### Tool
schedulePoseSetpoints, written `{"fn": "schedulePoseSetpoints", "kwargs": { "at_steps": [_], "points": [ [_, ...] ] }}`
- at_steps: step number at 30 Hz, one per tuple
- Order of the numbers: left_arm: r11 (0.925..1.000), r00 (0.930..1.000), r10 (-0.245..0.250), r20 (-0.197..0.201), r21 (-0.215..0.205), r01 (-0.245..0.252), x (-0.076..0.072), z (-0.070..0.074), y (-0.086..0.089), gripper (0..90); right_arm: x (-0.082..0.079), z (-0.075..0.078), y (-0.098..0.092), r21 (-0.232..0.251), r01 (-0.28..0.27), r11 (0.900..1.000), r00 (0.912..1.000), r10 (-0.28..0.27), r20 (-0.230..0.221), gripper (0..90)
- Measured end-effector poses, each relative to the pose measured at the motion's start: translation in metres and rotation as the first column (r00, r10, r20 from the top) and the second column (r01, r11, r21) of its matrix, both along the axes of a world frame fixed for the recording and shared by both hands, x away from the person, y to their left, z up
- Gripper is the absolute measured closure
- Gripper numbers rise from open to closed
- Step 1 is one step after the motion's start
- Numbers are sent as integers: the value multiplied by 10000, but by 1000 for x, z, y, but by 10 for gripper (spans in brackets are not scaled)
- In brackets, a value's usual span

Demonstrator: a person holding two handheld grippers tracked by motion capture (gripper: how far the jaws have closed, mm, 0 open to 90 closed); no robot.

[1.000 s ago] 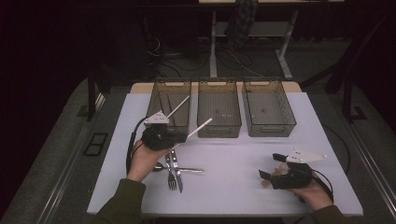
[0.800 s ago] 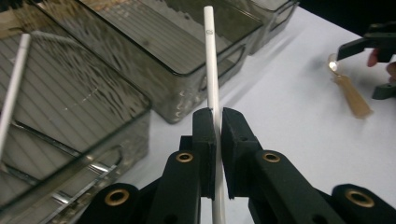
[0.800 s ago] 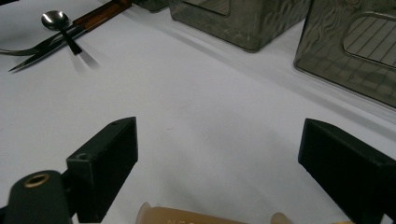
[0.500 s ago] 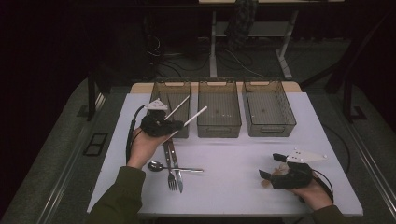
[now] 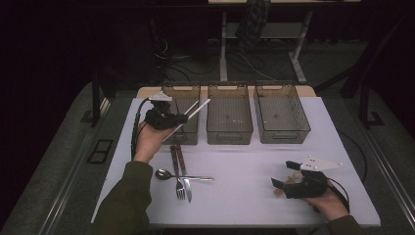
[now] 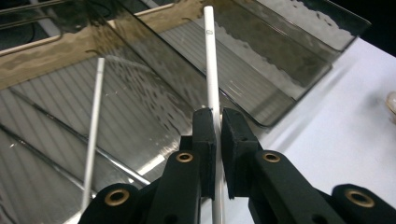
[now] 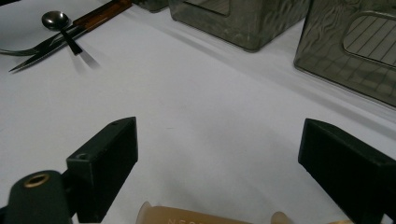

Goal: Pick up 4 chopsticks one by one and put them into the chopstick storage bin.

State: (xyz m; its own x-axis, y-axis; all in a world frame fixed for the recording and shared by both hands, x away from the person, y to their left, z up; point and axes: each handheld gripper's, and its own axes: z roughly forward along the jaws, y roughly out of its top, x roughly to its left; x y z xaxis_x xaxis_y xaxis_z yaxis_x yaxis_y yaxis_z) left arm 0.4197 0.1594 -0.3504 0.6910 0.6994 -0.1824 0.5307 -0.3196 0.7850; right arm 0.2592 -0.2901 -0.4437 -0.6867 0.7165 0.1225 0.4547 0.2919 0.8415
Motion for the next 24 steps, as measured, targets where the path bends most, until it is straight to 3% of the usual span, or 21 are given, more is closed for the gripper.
{"fn": "schedulePoseSetpoints", "kwargs": {
  "at_steps": [12,24],
  "points": [
    [9957,9953,926,-283,13,-926,29,2,7,840,0,0,0,31,21,10000,10000,-21,-17,117],
    [9802,9828,1805,-386,896,-1765,60,9,7,840,-1,1,-1,158,29,9999,10000,-29,7,117]
  ]
}}
